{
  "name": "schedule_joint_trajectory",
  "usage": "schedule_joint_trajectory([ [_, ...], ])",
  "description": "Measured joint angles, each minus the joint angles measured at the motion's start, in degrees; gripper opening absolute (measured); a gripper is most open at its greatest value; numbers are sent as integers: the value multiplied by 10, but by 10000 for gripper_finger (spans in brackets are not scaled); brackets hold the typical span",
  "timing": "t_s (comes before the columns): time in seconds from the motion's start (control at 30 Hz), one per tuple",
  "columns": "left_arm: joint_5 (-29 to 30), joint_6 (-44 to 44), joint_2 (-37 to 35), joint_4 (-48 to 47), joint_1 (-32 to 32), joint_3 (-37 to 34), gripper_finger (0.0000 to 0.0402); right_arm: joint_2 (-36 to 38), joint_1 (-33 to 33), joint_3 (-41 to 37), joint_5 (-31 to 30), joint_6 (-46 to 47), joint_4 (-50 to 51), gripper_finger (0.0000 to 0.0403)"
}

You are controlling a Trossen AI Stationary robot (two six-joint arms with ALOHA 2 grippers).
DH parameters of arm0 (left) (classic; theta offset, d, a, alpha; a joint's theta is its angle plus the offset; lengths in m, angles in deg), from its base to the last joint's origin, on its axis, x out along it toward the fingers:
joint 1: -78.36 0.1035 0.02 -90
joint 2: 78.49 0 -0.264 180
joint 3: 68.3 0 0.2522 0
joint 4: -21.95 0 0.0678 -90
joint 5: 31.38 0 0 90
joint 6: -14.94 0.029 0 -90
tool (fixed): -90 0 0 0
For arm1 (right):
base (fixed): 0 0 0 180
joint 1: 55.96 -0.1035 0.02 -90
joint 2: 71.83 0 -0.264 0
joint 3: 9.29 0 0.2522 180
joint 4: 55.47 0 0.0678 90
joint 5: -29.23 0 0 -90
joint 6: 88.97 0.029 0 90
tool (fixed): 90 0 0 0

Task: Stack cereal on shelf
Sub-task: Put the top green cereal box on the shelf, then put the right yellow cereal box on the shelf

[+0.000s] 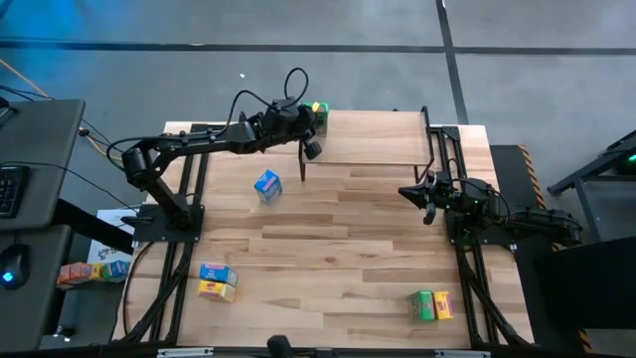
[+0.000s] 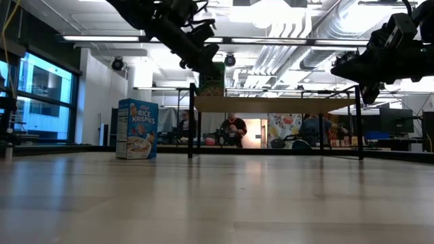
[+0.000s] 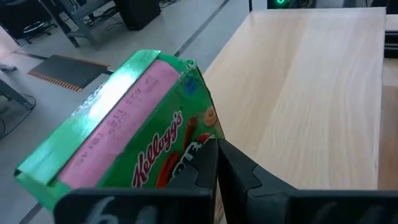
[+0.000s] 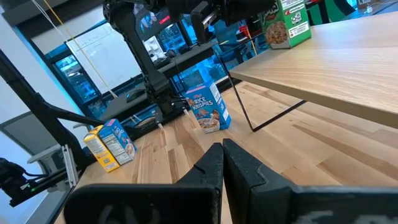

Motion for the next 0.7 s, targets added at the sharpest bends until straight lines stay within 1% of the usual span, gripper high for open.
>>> schedule_joint_trajectory([
  [0.13,0,-14,-18,-27,-10,0,0,0,0,0,0,0,0,0],
  [0.27,0,-61,-59,-66,-29,0,0,0,0,0,0,0,0,0],
  [0.37,0,-93,-101,-98,-47,0,0,0,0,0,0,0,0,0],
  [0.53,-3,-165,-187,-200,-86,-3,0,0,0,0,0,0,0,0],
  [0.6,-3,-191,-225,-217,-109,-22,0,0,0,0,0,0,0,0],
  [0.7,2,-222,-296,-179,-149,-93,0,0,0,0,0,0,0,0],
])
